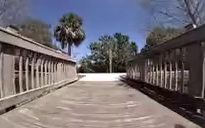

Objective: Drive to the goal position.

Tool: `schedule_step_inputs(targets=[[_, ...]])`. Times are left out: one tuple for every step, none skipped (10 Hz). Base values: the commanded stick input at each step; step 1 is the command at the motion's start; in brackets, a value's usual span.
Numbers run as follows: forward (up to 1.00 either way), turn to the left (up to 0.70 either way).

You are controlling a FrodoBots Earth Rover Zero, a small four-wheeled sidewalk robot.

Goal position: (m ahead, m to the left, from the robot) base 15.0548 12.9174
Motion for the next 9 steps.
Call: schedule_step_inputs(targets=[[0.85, 0.0], [0.85, 0.0], [0.85, 0.0], [0.85, 0.0], [0.85, 0.0], [0.85, 0.0], [0.85, 0.0], [0.85, 0.0], [0.85, 0.0]])
